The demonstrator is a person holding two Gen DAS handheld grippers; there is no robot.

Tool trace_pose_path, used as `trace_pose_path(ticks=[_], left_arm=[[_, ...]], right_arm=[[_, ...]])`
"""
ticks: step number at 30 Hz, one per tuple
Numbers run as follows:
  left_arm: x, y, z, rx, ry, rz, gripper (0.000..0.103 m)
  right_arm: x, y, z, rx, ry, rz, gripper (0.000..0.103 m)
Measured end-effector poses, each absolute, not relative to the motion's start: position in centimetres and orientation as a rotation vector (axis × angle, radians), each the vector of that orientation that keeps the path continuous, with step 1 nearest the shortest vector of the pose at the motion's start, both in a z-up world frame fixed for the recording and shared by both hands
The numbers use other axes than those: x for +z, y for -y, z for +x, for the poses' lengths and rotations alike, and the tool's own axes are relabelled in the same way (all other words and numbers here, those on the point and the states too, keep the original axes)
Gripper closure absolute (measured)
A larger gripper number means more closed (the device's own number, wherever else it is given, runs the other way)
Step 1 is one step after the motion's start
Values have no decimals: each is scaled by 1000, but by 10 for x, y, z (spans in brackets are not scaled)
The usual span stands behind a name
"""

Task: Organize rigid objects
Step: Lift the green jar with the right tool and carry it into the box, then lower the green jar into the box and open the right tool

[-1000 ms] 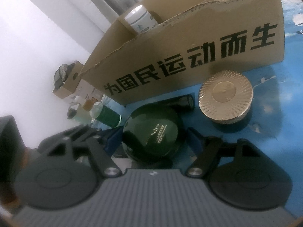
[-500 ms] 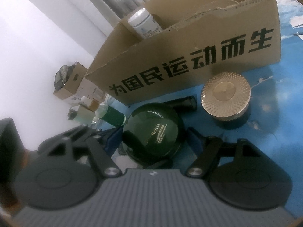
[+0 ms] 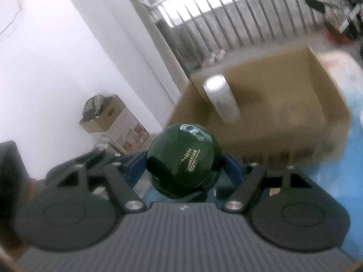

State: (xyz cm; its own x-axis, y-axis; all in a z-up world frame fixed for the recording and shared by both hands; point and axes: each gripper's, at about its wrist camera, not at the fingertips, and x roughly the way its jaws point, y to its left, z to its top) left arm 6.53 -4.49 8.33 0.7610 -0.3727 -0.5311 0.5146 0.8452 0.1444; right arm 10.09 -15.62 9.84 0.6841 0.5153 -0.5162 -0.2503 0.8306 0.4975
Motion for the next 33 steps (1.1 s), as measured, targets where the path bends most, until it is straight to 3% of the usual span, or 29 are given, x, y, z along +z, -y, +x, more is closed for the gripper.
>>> trace_pose_path(ticks=[6,14,33], left_arm=[[93,42,124,-453,-565,257,24],[64,32,203,-449,-786,220,24],[27,41,241,-443,-933,286,24]], right_arm=[[117,148,160,486,-704,377,29],[78,138,251,490,-934,428,29],[18,134,308,475,-1146,497,29]])
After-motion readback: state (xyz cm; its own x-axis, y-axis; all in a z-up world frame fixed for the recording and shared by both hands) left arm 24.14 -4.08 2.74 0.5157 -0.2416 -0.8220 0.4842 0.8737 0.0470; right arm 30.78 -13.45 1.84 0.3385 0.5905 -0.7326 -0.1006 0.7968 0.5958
